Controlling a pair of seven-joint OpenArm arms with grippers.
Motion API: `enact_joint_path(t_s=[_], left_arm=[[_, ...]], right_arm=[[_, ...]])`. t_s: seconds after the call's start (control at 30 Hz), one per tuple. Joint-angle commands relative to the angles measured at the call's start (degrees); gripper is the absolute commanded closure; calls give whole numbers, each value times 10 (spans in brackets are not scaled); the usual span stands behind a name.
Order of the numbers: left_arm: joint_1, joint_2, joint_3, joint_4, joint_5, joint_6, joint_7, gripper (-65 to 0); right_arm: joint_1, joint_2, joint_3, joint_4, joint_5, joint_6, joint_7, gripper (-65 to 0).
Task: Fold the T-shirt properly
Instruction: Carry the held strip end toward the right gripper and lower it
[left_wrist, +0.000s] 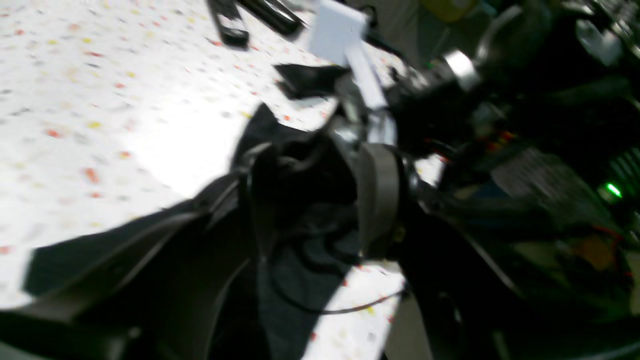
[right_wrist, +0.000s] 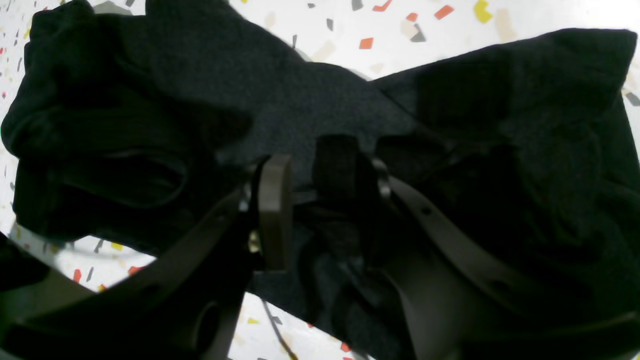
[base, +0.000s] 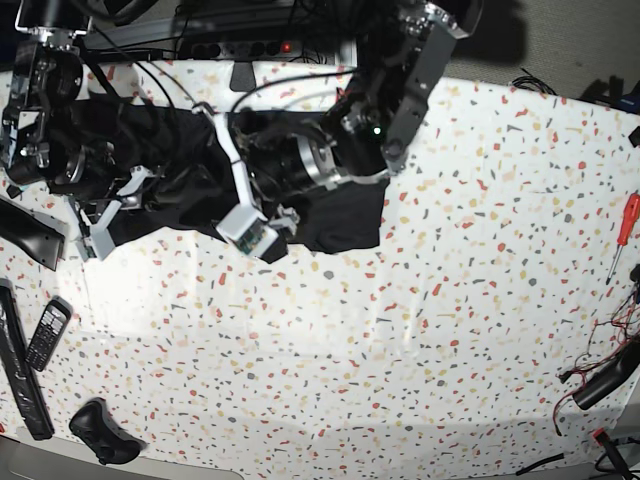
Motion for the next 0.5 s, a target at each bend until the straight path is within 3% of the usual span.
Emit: enact_joint_path(t_s=[0.0,0.13,0.2,0.47], left_arm=[[-10,9,-3,11,-9,-3,-9,-252],[-24,5,-46,12,-9,-5,117,-252],[-22,-7,-78,12,-10,-28,163,-252],[37,-108,-200,12,-28,-38,107,-252]], right_arm=[[12,9,5,12,5,4,9,-201],[14,9,5,12,-28,4,2,-201],[14,9,9,12,-70,4,-9,-201],[13,9,99,12,-97,4,-10,-201]])
